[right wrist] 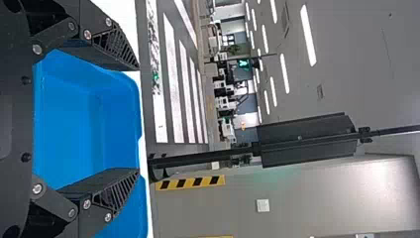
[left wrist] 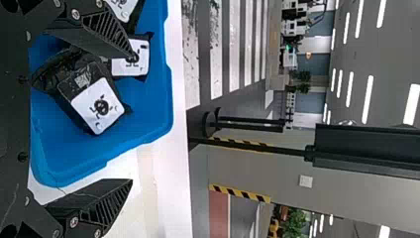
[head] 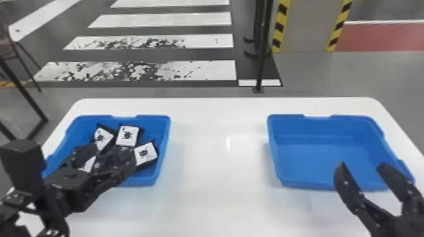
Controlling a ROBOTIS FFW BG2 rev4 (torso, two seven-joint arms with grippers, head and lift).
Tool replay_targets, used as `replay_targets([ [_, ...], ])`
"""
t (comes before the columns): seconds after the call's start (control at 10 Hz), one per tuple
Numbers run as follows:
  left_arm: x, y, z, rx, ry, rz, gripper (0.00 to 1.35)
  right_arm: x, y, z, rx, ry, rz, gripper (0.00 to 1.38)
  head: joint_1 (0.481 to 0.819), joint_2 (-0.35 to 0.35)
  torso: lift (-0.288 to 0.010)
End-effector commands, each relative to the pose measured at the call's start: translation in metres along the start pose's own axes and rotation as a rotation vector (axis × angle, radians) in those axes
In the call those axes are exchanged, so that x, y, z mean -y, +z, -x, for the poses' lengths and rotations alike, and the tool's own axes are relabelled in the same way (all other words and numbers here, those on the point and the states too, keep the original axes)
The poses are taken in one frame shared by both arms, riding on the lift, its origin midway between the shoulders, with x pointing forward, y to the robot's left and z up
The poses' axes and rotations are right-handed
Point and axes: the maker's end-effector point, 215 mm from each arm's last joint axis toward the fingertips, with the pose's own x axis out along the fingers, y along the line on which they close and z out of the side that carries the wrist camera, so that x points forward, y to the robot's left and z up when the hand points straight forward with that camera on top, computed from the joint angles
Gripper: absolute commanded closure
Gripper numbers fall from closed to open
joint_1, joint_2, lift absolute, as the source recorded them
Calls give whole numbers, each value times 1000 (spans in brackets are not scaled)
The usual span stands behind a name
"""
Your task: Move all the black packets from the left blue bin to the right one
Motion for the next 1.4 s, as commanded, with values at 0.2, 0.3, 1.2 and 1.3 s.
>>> replay_targets([
  [0.2, -35, -21, -29, -141, 62, -7, 163, 0, -2, 1, -4, -2, -4, 332, 695, 105, -185],
  [0.3, -39, -26, -36, -187, 68, -18, 163, 0, -1, 1, -1, 0, -6, 332, 695, 110, -185],
  [1.2, -45, -64, -79, -450, 12, 8, 176, 0, -4, 2, -8, -2, -18, 331, 695, 122, -185],
  [1.3, -43, -74, -80, -486, 2, 22, 186, 0, -5, 2, -7, -1, -21, 331, 695, 114, -185],
])
